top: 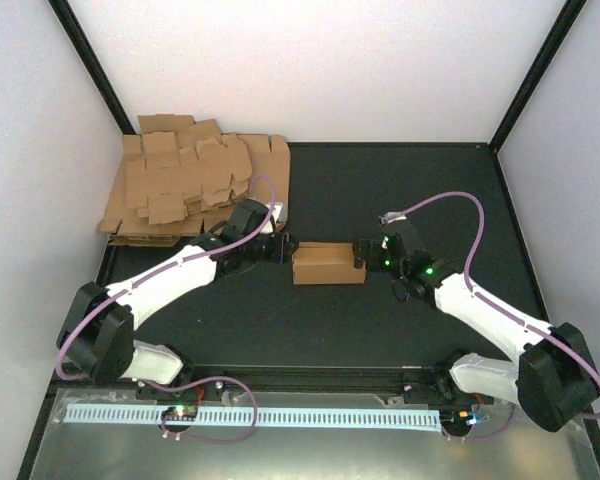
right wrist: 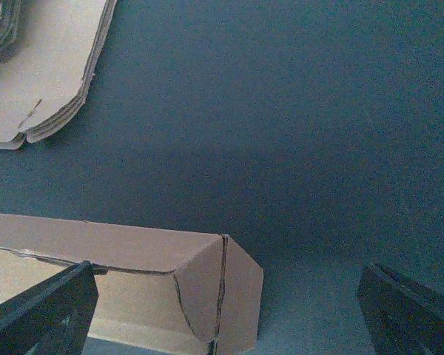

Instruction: Fold the paper box

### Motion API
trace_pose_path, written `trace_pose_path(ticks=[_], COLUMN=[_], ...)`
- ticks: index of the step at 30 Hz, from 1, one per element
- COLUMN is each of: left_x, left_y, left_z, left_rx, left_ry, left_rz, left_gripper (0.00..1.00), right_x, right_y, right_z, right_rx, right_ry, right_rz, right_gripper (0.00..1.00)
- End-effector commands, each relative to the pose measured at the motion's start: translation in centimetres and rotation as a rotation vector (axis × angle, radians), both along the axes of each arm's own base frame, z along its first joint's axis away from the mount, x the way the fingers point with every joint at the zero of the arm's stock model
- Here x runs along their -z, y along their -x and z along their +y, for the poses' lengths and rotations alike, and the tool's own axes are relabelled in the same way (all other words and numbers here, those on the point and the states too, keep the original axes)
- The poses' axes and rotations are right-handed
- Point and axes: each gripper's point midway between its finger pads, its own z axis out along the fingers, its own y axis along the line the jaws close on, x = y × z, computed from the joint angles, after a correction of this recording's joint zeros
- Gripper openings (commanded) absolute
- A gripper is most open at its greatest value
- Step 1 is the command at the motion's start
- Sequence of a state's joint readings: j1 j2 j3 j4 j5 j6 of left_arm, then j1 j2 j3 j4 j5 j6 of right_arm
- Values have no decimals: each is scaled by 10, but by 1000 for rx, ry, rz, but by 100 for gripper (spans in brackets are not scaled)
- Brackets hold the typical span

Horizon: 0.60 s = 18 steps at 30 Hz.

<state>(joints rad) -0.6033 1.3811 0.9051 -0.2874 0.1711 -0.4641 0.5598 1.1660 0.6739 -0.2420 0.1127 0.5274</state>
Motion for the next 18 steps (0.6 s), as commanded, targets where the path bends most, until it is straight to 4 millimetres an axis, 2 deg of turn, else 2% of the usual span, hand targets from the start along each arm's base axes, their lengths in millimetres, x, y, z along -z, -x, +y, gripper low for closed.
trace_pose_path(ticks=[1, 6, 14, 18], left_x=[0, 7, -1, -16], left_y=[1, 8, 12, 9], left_z=[-3, -4, -3, -1], left_rx=[15, 26, 28, 24], left_ry=[27, 48, 66, 62], left_rz=[-3, 22, 11, -17], left_gripper=[42, 37, 37, 47], right_x=[-6, -5, -33, -40], right_y=[-2, 3, 0, -7], right_z=[1, 0, 4, 4], right_rx=[-11, -18, -37, -27], right_ry=[-9, -15, -33, -18], right_rz=[-19, -14, -61, -75], right_gripper=[100, 100, 99, 100])
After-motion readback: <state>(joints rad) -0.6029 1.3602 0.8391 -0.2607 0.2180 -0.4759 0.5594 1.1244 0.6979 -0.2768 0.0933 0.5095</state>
